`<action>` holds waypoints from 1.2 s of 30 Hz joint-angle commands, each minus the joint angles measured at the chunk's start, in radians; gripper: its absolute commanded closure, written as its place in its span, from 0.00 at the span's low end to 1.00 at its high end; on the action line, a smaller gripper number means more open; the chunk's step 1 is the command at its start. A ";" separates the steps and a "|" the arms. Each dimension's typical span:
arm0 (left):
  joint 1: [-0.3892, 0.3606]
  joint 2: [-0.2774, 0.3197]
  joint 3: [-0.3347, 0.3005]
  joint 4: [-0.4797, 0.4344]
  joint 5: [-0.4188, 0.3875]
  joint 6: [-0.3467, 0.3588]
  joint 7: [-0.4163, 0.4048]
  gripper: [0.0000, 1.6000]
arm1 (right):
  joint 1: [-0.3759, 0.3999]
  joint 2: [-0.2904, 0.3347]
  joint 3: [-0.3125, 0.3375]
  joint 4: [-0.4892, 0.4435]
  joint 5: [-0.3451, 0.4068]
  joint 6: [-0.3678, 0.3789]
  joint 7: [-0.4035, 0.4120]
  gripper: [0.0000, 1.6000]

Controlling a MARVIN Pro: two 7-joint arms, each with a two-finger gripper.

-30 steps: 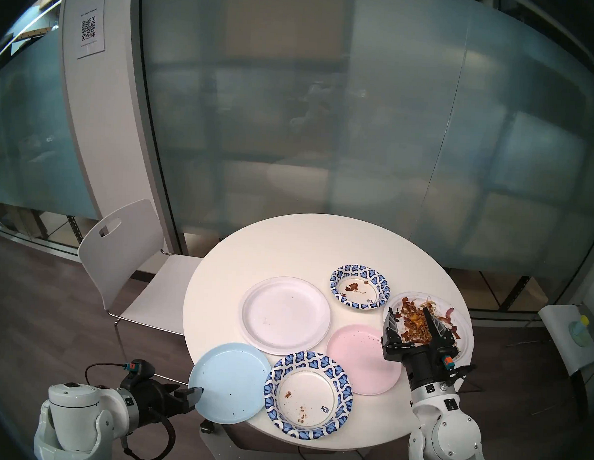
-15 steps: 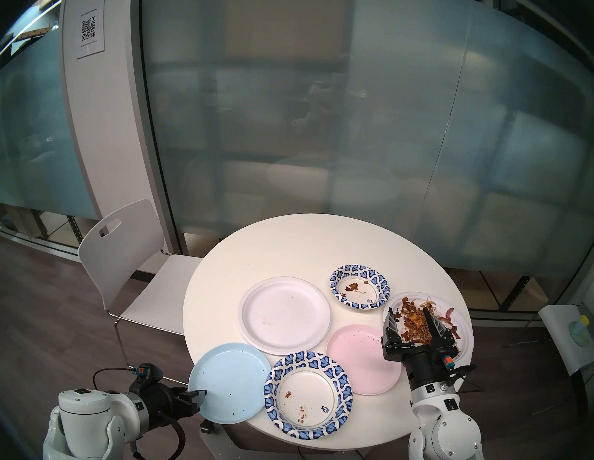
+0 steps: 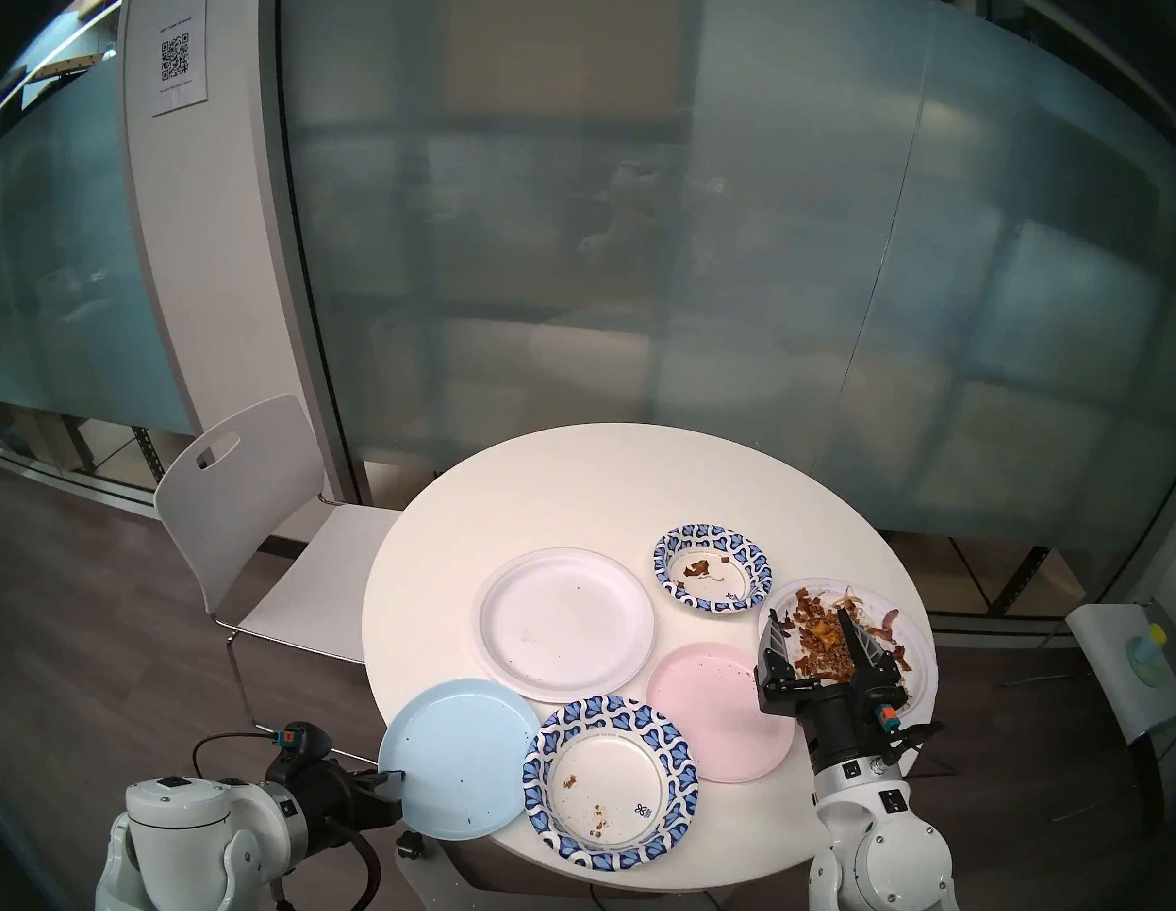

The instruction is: Stack the plates into one stack

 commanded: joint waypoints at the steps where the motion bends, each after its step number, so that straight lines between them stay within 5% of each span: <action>1: -0.001 -0.008 -0.006 -0.019 -0.007 0.000 0.001 0.75 | 0.002 0.000 -0.001 -0.021 0.000 -0.004 0.000 0.00; 3: 0.000 -0.010 -0.008 -0.018 -0.009 -0.001 0.004 0.77 | 0.002 0.000 -0.001 -0.021 0.000 -0.004 0.000 0.00; 6: 0.001 -0.019 -0.015 -0.017 -0.014 -0.003 0.012 1.00 | 0.002 0.000 -0.001 -0.021 0.000 -0.004 0.000 0.00; 36: -0.123 -0.070 -0.163 -0.034 -0.139 0.112 0.035 1.00 | 0.002 0.000 -0.001 -0.021 0.001 -0.004 0.000 0.00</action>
